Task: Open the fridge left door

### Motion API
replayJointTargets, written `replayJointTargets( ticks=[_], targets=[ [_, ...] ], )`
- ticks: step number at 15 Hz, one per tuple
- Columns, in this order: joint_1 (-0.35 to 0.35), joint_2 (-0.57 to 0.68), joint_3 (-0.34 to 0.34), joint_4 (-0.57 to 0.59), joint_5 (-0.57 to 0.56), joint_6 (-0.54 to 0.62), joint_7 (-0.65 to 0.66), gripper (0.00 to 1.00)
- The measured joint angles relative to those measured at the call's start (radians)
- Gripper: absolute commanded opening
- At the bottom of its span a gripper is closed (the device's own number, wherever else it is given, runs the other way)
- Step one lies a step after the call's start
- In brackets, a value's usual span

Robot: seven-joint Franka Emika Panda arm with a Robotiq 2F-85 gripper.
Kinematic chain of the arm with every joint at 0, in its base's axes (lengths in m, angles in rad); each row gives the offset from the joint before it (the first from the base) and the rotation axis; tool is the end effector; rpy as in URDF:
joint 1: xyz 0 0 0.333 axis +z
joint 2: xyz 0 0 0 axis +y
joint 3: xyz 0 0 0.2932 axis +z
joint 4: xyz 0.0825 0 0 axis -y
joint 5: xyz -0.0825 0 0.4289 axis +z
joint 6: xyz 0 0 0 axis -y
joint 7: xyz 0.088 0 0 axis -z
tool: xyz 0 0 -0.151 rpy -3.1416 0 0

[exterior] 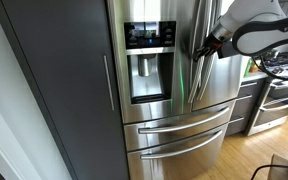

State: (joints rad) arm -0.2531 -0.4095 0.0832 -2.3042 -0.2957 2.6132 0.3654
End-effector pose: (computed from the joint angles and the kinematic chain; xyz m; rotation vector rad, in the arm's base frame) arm 0.5501 -0.0920 0.5200 2.7160 -0.4511 1.0552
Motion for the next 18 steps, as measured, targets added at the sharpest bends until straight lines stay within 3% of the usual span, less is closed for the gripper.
replayJointTargets(
  ticks=[4,5,18],
  targets=[
    [0.004,-0.001,-0.003,-0.002,0.003,0.002,-0.008,0.3],
    [0.004,-0.001,-0.003,-0.002,0.003,0.002,-0.008,0.07],
    [-0.002,-0.041,0.016,-0.042,-0.002,0.012,0.003,0.07]
  ],
)
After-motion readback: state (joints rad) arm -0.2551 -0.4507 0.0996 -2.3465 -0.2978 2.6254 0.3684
